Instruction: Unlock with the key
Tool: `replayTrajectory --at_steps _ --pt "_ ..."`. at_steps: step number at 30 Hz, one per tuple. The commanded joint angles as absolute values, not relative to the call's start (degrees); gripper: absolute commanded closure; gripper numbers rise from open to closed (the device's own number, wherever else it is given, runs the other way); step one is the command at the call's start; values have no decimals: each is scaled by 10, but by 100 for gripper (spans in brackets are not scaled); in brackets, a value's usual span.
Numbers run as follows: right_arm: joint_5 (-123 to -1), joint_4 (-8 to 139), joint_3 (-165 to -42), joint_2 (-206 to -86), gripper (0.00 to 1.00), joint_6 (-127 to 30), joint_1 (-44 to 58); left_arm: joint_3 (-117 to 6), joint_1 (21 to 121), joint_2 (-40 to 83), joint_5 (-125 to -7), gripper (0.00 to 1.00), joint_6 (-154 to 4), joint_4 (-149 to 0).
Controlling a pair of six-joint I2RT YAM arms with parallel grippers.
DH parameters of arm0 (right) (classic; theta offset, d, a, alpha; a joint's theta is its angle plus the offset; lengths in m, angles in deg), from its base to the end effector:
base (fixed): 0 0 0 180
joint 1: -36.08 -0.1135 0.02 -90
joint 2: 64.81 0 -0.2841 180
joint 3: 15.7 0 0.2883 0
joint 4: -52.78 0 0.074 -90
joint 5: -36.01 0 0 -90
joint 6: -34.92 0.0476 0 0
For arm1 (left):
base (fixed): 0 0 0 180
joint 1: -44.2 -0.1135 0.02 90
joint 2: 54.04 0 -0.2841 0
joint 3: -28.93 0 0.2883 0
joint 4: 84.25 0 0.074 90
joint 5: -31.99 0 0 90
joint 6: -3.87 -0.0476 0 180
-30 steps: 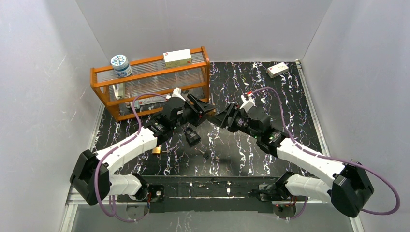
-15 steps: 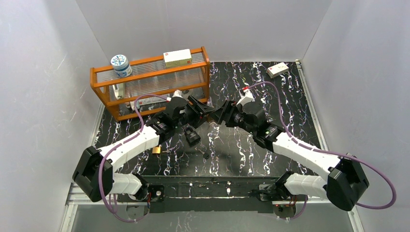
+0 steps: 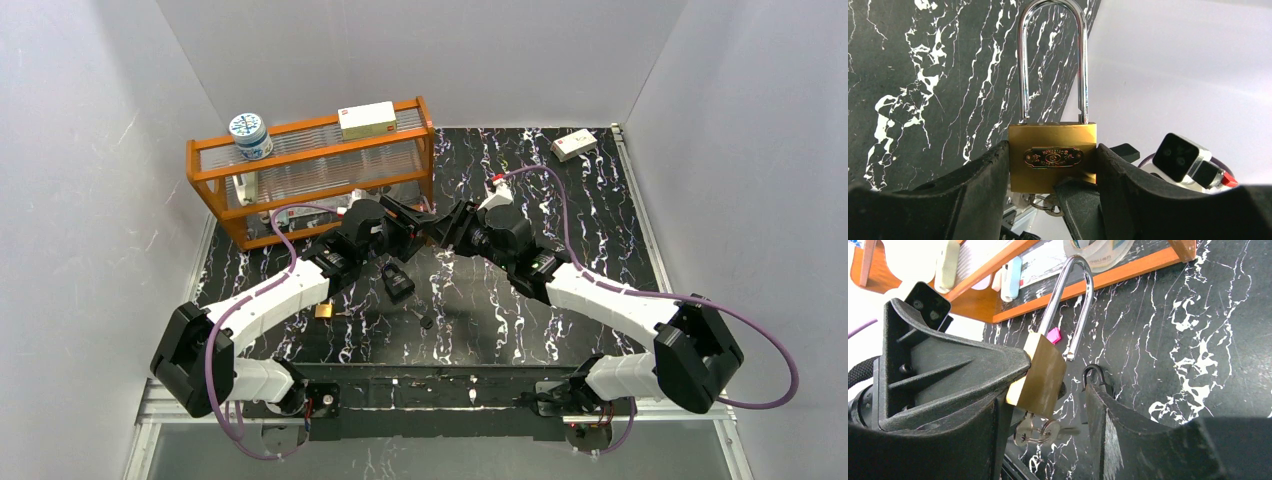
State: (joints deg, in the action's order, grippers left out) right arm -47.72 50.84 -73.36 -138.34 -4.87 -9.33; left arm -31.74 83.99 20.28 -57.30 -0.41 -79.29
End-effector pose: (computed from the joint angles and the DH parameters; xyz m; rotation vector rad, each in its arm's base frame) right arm 0.2385 0.2346 0.2779 0.1650 1.9437 1.0579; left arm 0.2606 -0.2163 0.2802 -0.8622 2.0097 -1.3906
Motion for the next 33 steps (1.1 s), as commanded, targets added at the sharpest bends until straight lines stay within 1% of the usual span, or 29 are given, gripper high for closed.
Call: replayTrajectory --at_steps 1,3,5,6,9,11,12,13,17,19,21,23,29,31,33 --pt "-434 418 -751 -1405 39 -45 -96 -328 848 174 -594 86 19 -814" --pt "-444 380 -744 -1412 42 -60 -98 -325 848 171 -593 86 30 -815" --pt "-447 356 -741 -1420 48 -75 -102 -323 848 169 -592 86 40 -810" --pt "-448 345 -739 -1422 53 -82 -103 -322 848 169 -592 86 45 -812" --pt "-451 315 -729 -1423 76 -98 -104 -312 848 168 -593 83 53 -827" --pt "-451 296 -715 -1416 90 -102 -103 -301 848 166 -595 77 58 -844" --pt "-449 283 -703 -1410 96 -103 -103 -295 848 163 -595 71 59 -852" --pt "-448 274 -695 -1403 99 -99 -103 -289 848 162 -593 64 60 -859" --pt "-443 289 -684 -1362 99 -91 -102 -270 848 154 -593 28 35 -889" --pt "-454 298 -677 -1341 99 -85 -97 -271 845 150 -594 18 -3 -885" --pt "-475 308 -671 -1322 99 -69 -83 -272 843 141 -591 3 -39 -877" --pt "-515 310 -662 -1302 99 -41 -57 -274 839 133 -592 2 -72 -875" --pt "-704 254 -636 -1276 99 103 59 -276 822 122 -624 2 -132 -909" --pt "-753 232 -626 -1274 99 149 94 -281 816 124 -649 5 -141 -932" --pt "-793 208 -615 -1271 99 196 115 -289 814 127 -670 11 -151 -955"
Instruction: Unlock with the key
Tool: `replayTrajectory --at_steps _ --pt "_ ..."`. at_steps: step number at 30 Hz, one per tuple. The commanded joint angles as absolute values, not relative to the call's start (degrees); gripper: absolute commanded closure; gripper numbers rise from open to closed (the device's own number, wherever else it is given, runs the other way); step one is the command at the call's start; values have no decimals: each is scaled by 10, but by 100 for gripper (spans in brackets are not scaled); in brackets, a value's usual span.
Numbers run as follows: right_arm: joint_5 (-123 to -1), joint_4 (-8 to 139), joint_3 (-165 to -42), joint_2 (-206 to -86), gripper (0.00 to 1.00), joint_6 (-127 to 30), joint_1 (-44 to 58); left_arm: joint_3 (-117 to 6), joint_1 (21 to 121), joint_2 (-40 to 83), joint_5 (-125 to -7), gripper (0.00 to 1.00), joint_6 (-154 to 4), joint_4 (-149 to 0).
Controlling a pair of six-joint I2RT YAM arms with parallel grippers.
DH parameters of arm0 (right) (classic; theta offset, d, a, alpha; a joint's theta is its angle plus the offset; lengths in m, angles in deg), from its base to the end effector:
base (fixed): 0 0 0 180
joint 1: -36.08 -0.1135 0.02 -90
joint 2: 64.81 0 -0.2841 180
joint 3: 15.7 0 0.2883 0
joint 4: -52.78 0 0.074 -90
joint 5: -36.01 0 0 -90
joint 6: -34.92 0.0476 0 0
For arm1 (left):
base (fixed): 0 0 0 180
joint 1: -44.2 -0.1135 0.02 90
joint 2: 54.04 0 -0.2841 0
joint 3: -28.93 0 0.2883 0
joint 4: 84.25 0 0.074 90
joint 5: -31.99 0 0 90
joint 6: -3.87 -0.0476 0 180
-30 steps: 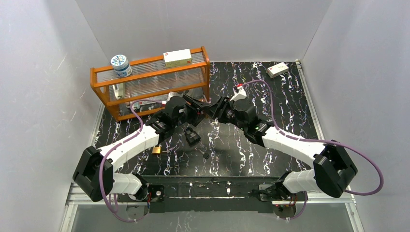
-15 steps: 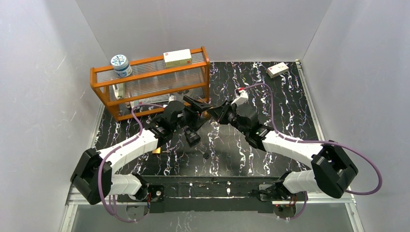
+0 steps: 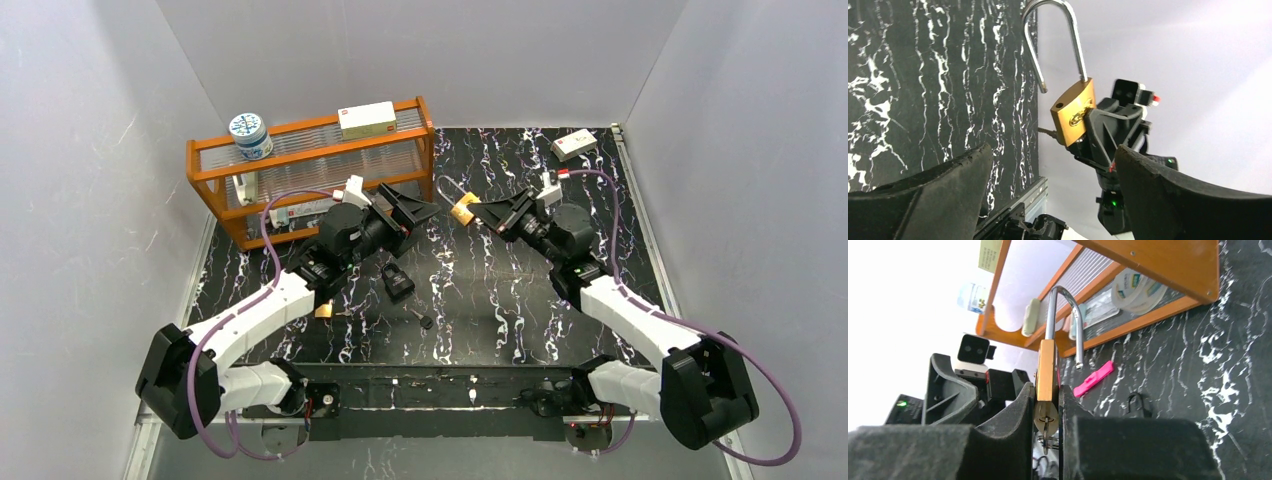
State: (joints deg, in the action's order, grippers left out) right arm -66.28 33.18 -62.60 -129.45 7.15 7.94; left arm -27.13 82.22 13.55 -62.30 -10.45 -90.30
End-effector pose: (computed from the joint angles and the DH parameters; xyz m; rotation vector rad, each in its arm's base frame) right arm 0.2539 0.1473 0.2863 0.3193 1.6900 1.3823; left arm 0.2460 -0.1969 0.3069 -0.5581 1.8393 -1.5008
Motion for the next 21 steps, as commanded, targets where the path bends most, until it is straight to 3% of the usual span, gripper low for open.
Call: replayTrajectory --at_steps 1,8,13,16,21 --pt "-810 188 -607 -1270 99 221 123 -296 814 129 -674 14 -157 -954" --pt "-892 107 -599 -1259 99 299 132 -314 813 156 -686 38 -175 -952" --pt "-933 132 -604 -1244 99 292 132 -341 813 193 -697 64 -172 -952" --pt "-948 143 -607 -1238 99 290 133 -350 812 200 -694 70 -175 -952" --pt "-971 160 -605 -1239 99 287 132 -356 813 208 -694 72 -185 -959"
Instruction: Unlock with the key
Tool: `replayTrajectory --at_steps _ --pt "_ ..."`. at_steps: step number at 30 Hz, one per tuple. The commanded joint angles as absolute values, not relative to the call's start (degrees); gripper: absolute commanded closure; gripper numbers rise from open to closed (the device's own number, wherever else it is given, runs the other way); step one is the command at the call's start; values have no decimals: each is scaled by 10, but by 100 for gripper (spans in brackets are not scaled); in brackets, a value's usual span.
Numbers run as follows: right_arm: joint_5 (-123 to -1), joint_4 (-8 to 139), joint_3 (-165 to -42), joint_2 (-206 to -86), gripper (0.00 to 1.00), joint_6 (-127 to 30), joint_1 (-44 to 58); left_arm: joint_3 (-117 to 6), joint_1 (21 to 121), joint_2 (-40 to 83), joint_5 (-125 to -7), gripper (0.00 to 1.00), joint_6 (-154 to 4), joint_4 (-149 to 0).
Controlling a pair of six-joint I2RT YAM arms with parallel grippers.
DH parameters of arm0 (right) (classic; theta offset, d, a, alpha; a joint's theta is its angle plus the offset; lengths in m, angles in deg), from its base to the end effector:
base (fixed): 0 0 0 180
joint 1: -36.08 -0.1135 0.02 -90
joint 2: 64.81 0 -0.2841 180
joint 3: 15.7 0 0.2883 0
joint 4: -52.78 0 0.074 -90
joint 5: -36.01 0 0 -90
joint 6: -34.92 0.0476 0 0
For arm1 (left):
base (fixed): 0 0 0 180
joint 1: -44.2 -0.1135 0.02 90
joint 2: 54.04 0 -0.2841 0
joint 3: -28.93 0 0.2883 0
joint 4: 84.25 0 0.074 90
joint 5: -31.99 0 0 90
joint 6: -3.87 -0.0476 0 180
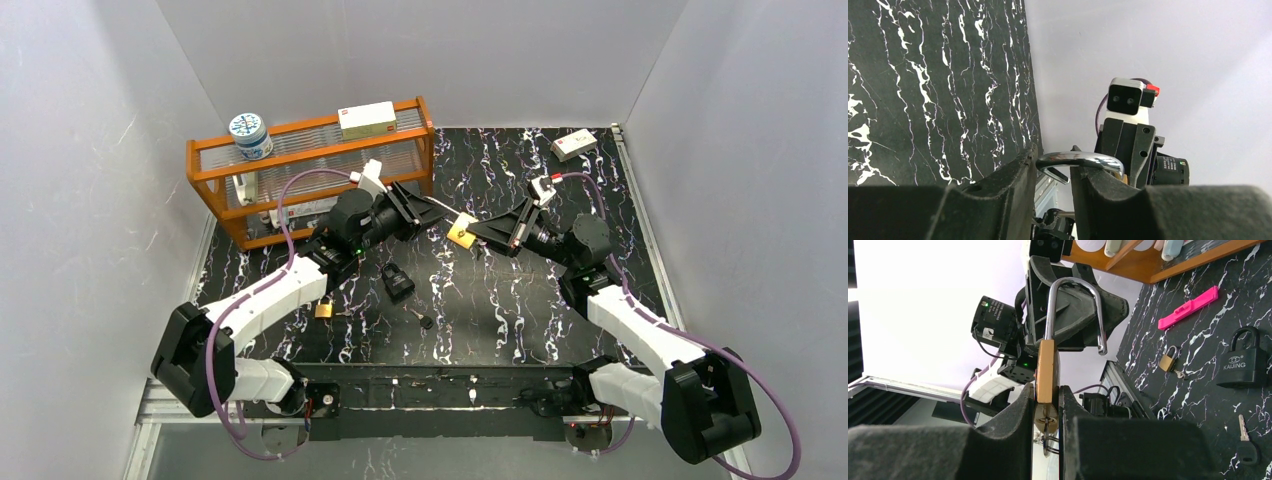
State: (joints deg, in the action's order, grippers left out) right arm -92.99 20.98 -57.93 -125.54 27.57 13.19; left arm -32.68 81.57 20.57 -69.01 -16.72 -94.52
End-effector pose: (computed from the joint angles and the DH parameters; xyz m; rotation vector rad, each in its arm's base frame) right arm 0.2302 0.1297 0.2954 0.1724 1.7074 1.9119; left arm 0.2695 -0.2173 0.3168 -0.3497 1.8374 -1.5325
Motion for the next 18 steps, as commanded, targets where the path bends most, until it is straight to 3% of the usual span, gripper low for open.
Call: replayTrajectory --at_steps 1,12,18 --pt "-979 157 -605 -1240 99 292 132 -356 812 212 -696 72 -195 -964" --pt "-1040 99 -601 -1259 99 376 133 -344 813 262 -701 69 -280 -1061" --pt "-987 187 -597 -1248 99 340 134 -326 813 263 -708 61 -279 -1077"
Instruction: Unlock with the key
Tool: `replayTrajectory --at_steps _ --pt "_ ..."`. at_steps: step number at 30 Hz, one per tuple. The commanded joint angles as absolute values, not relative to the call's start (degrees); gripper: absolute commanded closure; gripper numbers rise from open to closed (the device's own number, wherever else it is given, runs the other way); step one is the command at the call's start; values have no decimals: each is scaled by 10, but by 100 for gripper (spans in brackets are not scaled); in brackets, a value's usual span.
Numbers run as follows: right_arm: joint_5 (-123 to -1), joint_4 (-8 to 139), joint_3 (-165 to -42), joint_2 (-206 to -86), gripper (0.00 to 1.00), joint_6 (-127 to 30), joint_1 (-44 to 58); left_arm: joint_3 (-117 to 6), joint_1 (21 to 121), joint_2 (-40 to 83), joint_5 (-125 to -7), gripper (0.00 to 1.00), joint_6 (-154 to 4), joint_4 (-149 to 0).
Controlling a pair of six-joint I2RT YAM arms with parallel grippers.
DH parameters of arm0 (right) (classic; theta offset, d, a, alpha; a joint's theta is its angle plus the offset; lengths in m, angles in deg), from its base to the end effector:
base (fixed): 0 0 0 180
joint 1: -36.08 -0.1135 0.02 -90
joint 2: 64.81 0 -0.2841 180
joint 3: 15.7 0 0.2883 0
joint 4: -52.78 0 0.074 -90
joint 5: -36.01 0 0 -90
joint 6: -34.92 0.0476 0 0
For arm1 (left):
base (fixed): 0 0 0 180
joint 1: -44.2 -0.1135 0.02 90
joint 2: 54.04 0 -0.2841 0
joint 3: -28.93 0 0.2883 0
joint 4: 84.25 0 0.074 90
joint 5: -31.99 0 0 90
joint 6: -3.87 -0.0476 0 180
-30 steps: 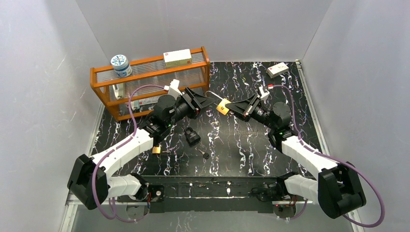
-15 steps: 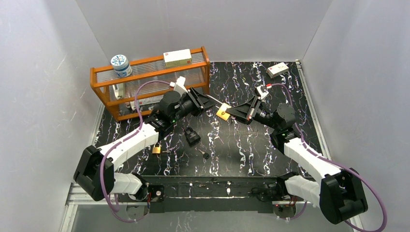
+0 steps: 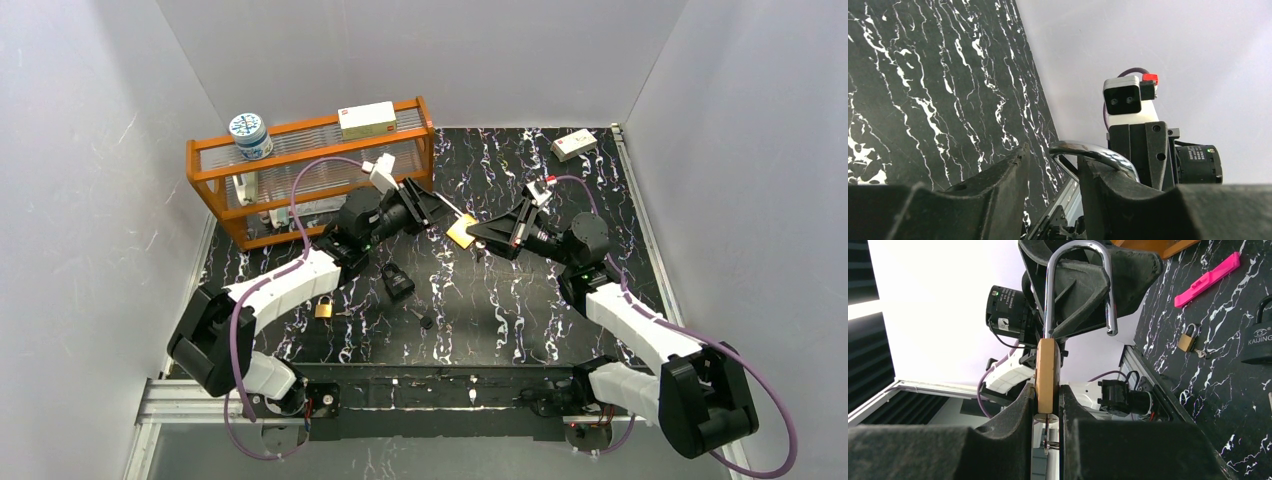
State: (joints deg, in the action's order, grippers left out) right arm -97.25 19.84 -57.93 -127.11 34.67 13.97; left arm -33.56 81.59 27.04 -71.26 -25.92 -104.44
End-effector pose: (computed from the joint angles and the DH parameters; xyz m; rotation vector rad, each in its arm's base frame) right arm 0.2329 0.1298 0.2903 0.2302 1.7782 2.0246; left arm 0.2869 -0.2330 0.3056 -0.1409 1.7517 -1.4836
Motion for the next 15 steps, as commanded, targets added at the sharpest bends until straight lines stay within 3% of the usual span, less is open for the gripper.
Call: replayTrajectory --at_steps 1,5,11,15 --pt "-963 211 -595 -1242 99 340 136 -314 813 256 -706 59 -278 -1074" --pt "-852 311 -600 -1206 99 326 137 -262 813 218 -703 56 -277 -1060" --pt "-800 412 -643 -1208 99 236 138 -181 813 146 -688 22 -260 -1047" --pt "-767 458 -656 -1218 99 182 140 -174 813 119 -663 16 -267 -1003"
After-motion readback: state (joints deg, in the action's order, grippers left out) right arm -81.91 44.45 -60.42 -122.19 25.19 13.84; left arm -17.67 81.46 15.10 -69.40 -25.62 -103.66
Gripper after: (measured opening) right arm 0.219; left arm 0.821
